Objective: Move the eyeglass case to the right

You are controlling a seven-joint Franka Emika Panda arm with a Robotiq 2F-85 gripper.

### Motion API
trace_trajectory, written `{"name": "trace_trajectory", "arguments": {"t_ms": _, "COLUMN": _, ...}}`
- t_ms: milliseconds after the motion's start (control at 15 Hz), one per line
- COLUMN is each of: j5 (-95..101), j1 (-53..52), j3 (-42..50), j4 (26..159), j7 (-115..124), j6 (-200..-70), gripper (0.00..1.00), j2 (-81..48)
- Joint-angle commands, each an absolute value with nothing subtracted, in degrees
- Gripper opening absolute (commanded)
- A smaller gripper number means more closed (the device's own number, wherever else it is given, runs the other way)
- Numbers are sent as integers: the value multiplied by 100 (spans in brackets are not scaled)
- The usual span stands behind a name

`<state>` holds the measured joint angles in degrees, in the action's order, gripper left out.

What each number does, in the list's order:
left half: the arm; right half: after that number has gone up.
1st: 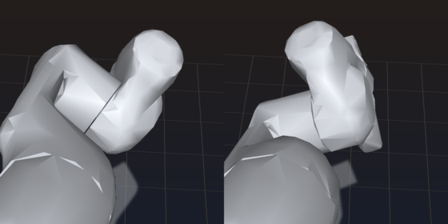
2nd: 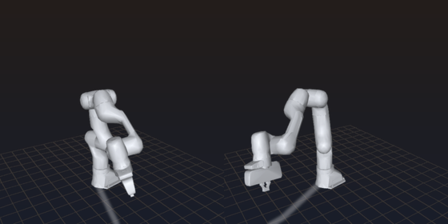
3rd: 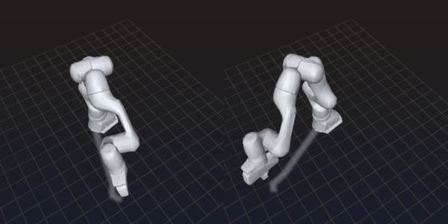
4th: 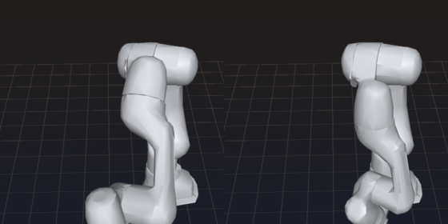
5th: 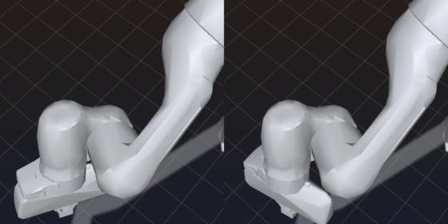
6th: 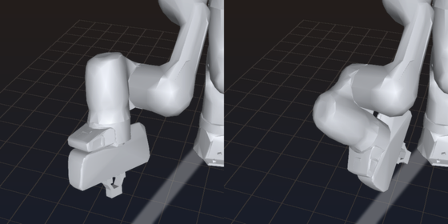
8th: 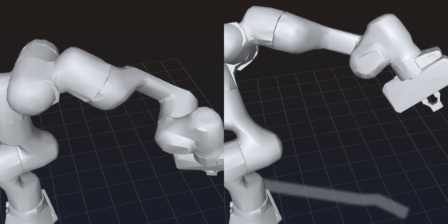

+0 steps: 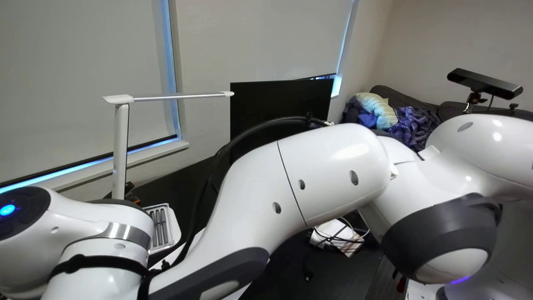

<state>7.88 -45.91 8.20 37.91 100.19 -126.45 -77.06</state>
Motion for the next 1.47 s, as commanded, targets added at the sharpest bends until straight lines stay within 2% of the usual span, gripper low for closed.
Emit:
{"name": "trace_trajectory", "arguments": {"t_ms": 0, "j5": 779, "j1": -4605, "j3": 873, "j4": 3417, "j7": 10181, "j6": -12651, "gripper": 100, "j2": -8024}}
{"name": "trace_trajectory", "arguments": {"t_ms": 800, "j5": 718, "j1": -4471, "j3": 833, "j4": 3203, "j7": 9907, "j6": -12694, "gripper": 100, "j2": -8442}}
{"name": "trace_trajectory", "arguments": {"t_ms": 933, "j5": 653, "j1": -4392, "j3": 746, "j4": 3197, "j7": 9824, "j6": -12757, "gripper": 73, "j2": -8511}}
{"name": "trace_trajectory", "arguments": {"t_ms": 1133, "j5": 587, "j1": -4341, "j3": 620, "j4": 3275, "j7": 9770, "j6": -12722, "gripper": 56, "j2": -8422}}
{"name": "trace_trajectory", "arguments": {"t_ms": 1267, "j5": 581, "j1": -4335, "j3": 590, "j4": 3366, "j7": 9781, "j6": -12577, "gripper": 53, "j2": -8293}}
{"name": "trace_trajectory", "arguments": {"t_ms": 1400, "j5": 560, "j1": -4318, "j3": 507, "j4": 3497, "j7": 9656, "j6": -12335, "gripper": 43, "j2": -8073}}
